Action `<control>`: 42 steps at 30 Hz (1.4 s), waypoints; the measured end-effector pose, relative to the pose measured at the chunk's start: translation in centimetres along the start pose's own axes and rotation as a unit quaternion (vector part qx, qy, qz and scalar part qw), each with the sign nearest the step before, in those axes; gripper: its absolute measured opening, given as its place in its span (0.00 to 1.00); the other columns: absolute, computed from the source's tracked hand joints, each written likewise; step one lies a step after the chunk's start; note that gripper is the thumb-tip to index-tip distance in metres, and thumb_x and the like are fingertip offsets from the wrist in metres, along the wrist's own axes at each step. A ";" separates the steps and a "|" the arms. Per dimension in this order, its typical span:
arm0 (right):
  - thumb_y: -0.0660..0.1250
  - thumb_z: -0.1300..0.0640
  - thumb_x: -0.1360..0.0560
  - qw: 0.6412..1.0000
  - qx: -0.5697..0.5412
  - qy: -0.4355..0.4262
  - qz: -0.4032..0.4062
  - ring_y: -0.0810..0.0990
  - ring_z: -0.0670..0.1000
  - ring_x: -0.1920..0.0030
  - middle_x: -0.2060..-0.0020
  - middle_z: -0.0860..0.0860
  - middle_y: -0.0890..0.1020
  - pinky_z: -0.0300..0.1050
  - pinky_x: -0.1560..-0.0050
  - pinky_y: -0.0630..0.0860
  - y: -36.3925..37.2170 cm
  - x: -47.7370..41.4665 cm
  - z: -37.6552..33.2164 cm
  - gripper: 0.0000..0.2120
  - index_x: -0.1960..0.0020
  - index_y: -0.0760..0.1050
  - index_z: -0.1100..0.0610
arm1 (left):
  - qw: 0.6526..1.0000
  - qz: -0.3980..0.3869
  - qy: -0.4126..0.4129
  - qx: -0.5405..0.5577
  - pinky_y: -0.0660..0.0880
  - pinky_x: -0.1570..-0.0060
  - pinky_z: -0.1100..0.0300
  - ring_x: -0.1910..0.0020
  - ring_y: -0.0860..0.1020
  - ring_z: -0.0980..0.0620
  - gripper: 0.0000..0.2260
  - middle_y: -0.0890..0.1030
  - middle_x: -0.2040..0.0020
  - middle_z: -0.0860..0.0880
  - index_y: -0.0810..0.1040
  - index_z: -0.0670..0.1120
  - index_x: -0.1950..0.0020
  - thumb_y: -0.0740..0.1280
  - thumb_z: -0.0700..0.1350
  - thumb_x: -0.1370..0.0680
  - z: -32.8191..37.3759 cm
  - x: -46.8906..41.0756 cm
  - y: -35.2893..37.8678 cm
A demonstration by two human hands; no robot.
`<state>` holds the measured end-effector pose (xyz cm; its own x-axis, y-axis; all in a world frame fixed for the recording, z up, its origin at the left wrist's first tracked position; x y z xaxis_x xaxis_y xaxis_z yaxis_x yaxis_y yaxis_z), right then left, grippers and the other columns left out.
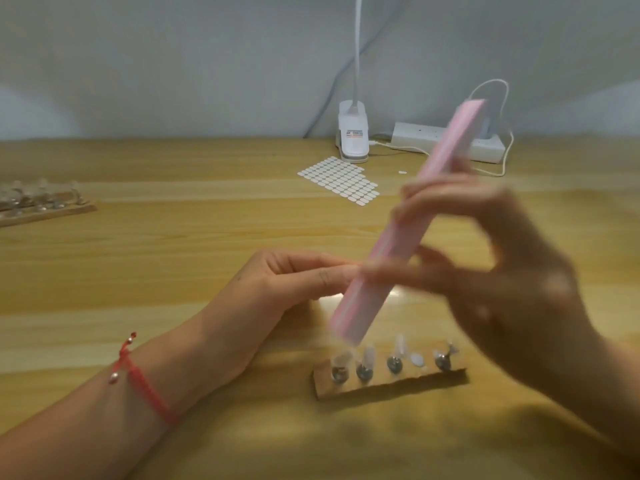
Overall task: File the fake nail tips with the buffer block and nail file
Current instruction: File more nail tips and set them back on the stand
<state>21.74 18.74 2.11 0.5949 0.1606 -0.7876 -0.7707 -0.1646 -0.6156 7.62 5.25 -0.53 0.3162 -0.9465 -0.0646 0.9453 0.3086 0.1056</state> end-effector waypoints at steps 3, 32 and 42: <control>0.66 0.66 0.21 0.999 0.023 -0.036 -0.015 0.76 0.58 0.38 0.44 0.53 0.75 0.64 0.29 0.65 -0.1 -0.1 -0.2 0.12 0.41 0.78 0.55 | 1.000 -0.001 0.005 0.020 0.74 0.58 0.70 0.58 0.82 0.58 0.09 0.85 0.58 0.50 0.87 0.47 0.56 0.73 0.48 0.34 0.2 0.0 0.3; 0.65 0.72 0.23 0.998 -0.004 0.068 0.000 0.75 0.65 0.40 0.44 0.55 0.73 0.61 0.32 0.70 -0.2 -0.2 0.6 0.15 0.39 0.78 0.59 | 0.999 0.042 -0.002 -0.025 0.66 0.58 0.58 0.60 0.72 0.52 0.12 0.79 0.62 0.47 0.86 0.48 0.62 0.71 0.55 0.37 0.0 0.1 0.2; 0.62 0.70 0.20 0.999 -0.010 0.036 -0.016 0.75 0.62 0.40 0.45 0.57 0.74 0.62 0.32 0.69 0.9 0.5 -1.2 0.15 0.39 0.78 0.55 | 0.999 0.032 -0.007 -0.014 0.67 0.56 0.57 0.57 0.73 0.50 0.13 0.78 0.58 0.43 0.86 0.47 0.59 0.71 0.54 0.37 0.2 0.2 0.3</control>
<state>21.66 17.49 1.14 0.6348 0.0953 -0.7667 -0.7465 -0.1803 -0.6405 7.93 5.12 -0.32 0.3760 -0.9255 -0.0453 0.9248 0.3717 0.0808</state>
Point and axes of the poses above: each hand's wrist, its own x-axis away from the middle knuckle, its own y-axis out of the palm, z = x × y, the point moved 2 cm from there along -x, towards the middle knuckle
